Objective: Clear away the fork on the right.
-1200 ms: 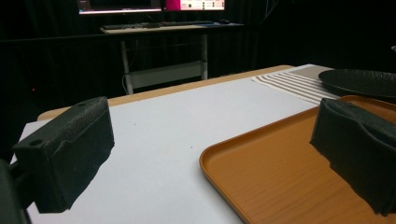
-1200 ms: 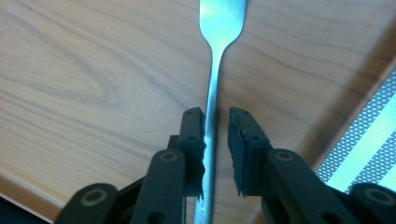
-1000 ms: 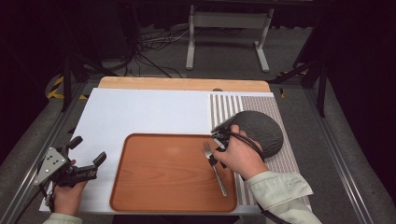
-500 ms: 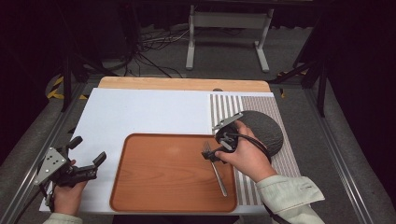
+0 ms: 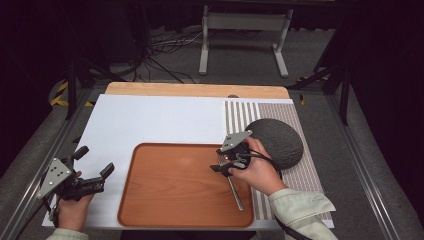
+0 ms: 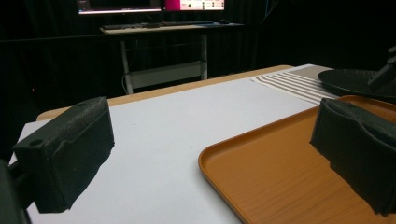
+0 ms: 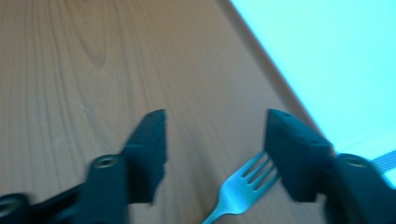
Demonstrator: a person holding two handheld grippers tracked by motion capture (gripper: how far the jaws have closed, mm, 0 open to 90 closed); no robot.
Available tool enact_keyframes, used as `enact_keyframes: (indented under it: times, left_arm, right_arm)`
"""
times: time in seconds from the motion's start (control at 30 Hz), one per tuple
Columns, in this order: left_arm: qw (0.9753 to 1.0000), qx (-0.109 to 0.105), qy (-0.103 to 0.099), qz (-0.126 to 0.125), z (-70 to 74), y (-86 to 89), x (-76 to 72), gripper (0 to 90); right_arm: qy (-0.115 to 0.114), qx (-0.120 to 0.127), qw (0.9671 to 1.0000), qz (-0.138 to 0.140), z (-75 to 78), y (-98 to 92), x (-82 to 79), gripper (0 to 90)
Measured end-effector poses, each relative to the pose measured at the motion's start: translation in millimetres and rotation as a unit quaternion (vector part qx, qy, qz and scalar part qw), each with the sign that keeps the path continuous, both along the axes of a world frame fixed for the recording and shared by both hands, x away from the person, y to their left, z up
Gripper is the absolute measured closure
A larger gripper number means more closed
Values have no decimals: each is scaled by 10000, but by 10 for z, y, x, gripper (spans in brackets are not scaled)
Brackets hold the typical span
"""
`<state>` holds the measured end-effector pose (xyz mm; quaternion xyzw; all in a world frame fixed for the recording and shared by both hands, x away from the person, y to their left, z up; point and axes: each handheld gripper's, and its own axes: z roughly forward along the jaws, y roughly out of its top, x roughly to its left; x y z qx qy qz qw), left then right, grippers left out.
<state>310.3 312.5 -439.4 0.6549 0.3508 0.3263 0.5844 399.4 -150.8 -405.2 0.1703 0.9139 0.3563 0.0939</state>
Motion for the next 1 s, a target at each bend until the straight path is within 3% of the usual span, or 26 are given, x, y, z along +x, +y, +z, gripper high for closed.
enact_keyframes:
  times: [0.33,0.43,0.57,1.0]
  left_arm:
    - [10000,17,8,-1,2,9,1,2]
    - [10000,6,-7,5,2,9,0,2]
    - [10000,5,-3,7,1,9,1,2]
    - [10000,18,0,1,4,8,-1,2]
  right_arm:
    - [31,-377,9989,274,-190,61,74,805]
    - [55,-453,9986,277,-232,68,91,861]
    - [59,-557,9980,284,-269,71,106,900]
    - [92,-751,9969,212,-327,71,142,900]
